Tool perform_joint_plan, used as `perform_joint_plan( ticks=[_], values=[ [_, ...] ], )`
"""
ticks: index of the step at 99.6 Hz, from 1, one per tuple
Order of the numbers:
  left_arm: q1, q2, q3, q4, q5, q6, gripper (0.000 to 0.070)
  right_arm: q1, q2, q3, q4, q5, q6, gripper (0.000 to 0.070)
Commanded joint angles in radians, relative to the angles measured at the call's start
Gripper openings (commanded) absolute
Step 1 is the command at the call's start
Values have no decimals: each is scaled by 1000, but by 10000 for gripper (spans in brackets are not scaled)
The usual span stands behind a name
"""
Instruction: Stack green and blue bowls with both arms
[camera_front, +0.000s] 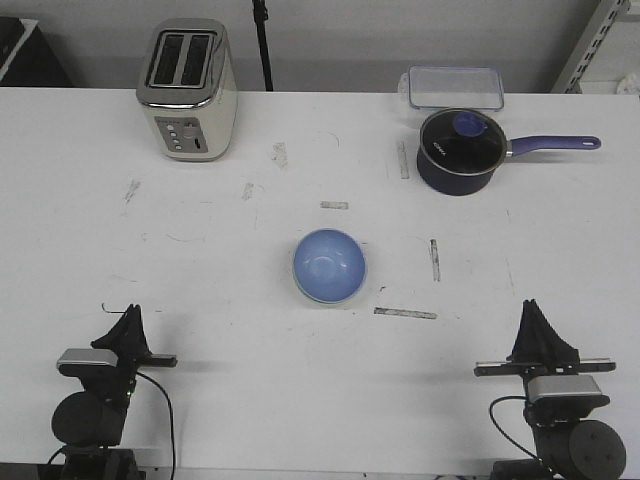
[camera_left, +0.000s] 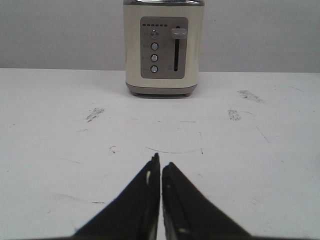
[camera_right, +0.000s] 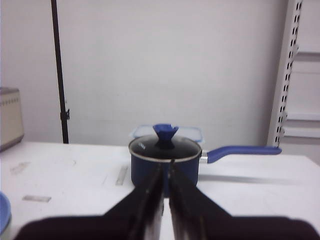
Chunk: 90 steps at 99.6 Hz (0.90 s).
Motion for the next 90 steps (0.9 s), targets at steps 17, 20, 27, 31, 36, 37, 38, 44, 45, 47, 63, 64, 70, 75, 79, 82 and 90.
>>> perform_joint_plan(
  ticks=[17, 20, 27, 31, 36, 37, 38, 44, 45, 47, 63, 64, 70, 75, 79, 82, 90],
  values=[
    [0, -2, -23, 15, 0, 8, 2, -11, -15, -127, 28, -21, 63, 9],
    [0, -2, -23, 15, 0, 8, 1, -11, -15, -148, 43, -25, 63, 9],
    [0, -2, -23, 15, 0, 8, 1, -11, -15, -191, 76, -27, 62, 9],
    [0, -2, -23, 15, 0, 8, 1, -11, -15, -214, 101, -27, 62, 9],
    [0, -2, -23, 15, 0, 8, 1, -11, -15, -240, 130, -27, 62, 9],
    [0, -2, -23, 15, 0, 8, 1, -11, -15, -244, 135, -27, 62, 9],
    [0, -2, -23, 15, 0, 8, 1, -11, -15, -249, 140, -27, 62, 10],
    [0, -2, -23, 15, 0, 8, 1, -12, -15, -273, 171, -24, 63, 10],
    [0, -2, -23, 15, 0, 8, 1, -12, -15, -277, 174, -23, 63, 10],
    [0, -2, -23, 15, 0, 8, 1, -12, -15, -283, 178, -21, 63, 10],
    [0, -2, -23, 15, 0, 8, 1, -19, -15, -292, 131, -19, 63, 10],
    [0, -2, -23, 15, 0, 8, 2, -20, -15, -292, 130, -19, 63, 10],
    [0, -2, -23, 15, 0, 8, 1, -31, -18, -292, 124, -20, 68, 10],
    [0, -2, -23, 15, 0, 8, 1, -55, -40, -292, 103, -21, 74, 10],
    [0, -2, -23, 15, 0, 8, 1, -65, -52, -292, 93, -24, 74, 10],
    [0, -2, -23, 15, 0, 8, 1, -75, -68, -292, 84, -29, 74, 10],
    [0, -2, -23, 15, 0, 8, 2, -90, -71, -292, 84, -36, 74, 10]
  ],
)
